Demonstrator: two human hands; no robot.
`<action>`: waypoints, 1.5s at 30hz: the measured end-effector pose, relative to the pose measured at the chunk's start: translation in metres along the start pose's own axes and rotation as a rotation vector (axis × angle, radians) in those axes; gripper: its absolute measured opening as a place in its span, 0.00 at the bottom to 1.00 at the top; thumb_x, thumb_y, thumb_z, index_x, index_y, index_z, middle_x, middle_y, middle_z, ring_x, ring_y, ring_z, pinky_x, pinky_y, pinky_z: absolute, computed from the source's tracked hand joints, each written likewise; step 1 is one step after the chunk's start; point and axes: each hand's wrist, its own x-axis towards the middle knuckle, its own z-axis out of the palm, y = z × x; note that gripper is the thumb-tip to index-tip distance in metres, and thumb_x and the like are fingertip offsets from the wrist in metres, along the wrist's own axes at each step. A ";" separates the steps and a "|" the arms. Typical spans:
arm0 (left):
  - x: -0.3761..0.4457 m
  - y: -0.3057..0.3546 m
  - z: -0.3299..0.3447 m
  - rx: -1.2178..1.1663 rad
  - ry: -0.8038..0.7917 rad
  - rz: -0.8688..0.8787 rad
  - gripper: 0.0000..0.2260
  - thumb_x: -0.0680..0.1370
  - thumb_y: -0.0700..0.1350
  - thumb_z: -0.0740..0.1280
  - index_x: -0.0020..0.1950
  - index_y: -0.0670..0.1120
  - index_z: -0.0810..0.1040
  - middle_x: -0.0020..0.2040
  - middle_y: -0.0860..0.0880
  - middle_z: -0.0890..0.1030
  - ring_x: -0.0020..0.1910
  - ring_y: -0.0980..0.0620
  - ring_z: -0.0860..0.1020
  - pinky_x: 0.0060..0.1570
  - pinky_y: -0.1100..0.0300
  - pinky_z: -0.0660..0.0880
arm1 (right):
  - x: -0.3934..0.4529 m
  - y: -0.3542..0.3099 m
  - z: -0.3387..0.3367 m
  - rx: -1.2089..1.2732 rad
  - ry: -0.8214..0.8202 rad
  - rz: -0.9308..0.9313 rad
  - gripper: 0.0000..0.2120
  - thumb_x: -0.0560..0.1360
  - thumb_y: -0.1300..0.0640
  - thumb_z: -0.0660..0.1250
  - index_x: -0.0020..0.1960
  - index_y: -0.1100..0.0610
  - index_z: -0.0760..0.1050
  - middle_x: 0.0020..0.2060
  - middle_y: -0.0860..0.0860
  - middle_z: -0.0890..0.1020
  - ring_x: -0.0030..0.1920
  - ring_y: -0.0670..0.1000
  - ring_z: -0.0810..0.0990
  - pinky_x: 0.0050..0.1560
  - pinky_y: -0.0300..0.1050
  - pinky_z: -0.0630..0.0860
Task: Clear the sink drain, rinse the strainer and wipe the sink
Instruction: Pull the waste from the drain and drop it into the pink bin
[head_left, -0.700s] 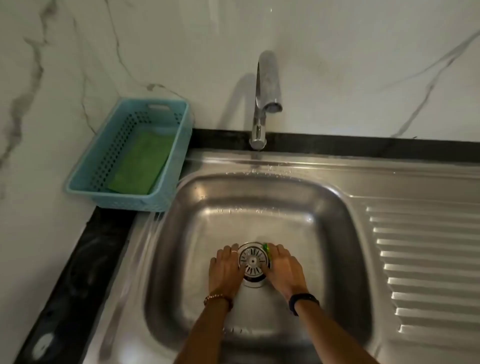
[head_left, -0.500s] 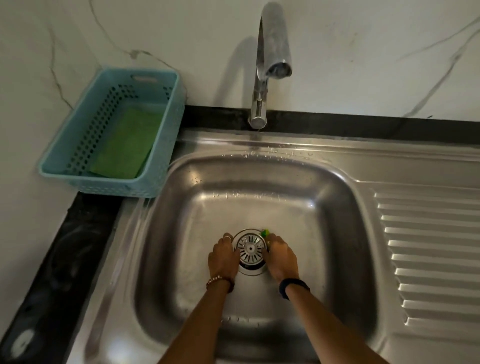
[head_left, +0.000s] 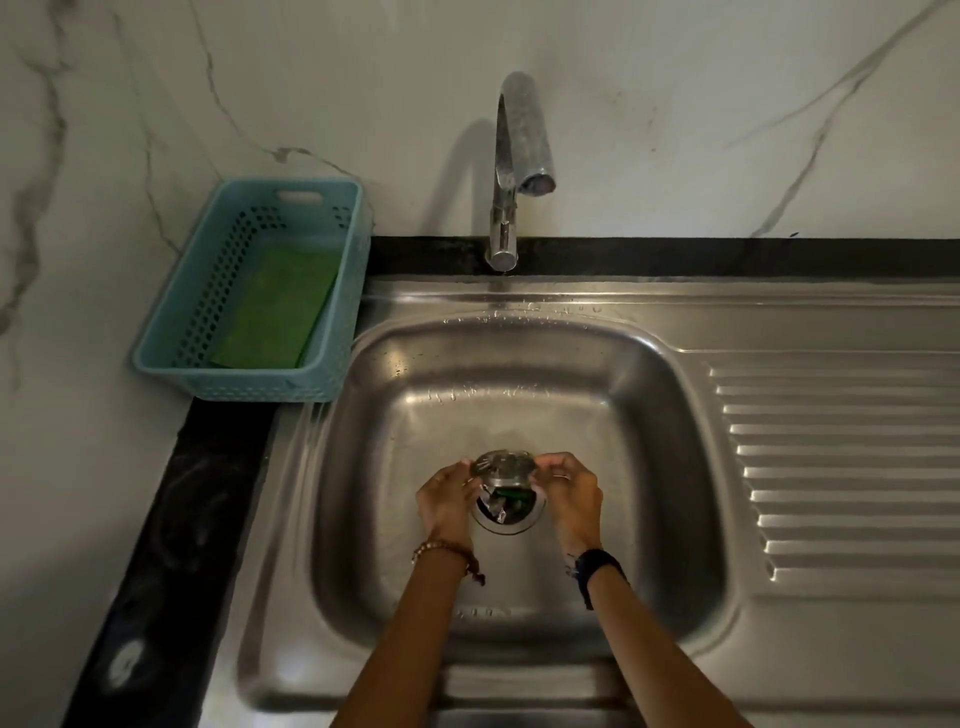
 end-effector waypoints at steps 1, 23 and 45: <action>-0.009 0.005 0.000 -0.104 -0.045 -0.038 0.05 0.75 0.35 0.66 0.48 0.34 0.78 0.44 0.41 0.80 0.42 0.48 0.79 0.43 0.63 0.80 | -0.007 -0.005 -0.001 0.066 0.002 -0.005 0.04 0.73 0.67 0.66 0.46 0.64 0.79 0.43 0.55 0.82 0.43 0.46 0.80 0.40 0.27 0.76; -0.100 0.027 0.192 0.211 -0.550 0.206 0.11 0.71 0.28 0.68 0.52 0.33 0.77 0.40 0.45 0.79 0.38 0.49 0.78 0.33 0.67 0.78 | 0.049 -0.117 -0.199 0.209 0.116 -0.080 0.10 0.71 0.68 0.68 0.52 0.65 0.79 0.45 0.59 0.82 0.47 0.57 0.81 0.54 0.50 0.78; -0.078 -0.016 0.227 0.395 -0.181 0.483 0.07 0.73 0.35 0.69 0.50 0.37 0.80 0.46 0.39 0.82 0.41 0.48 0.81 0.47 0.55 0.80 | 0.103 -0.114 -0.209 -0.368 0.244 -0.320 0.13 0.76 0.60 0.65 0.59 0.64 0.76 0.57 0.61 0.80 0.54 0.56 0.79 0.50 0.38 0.74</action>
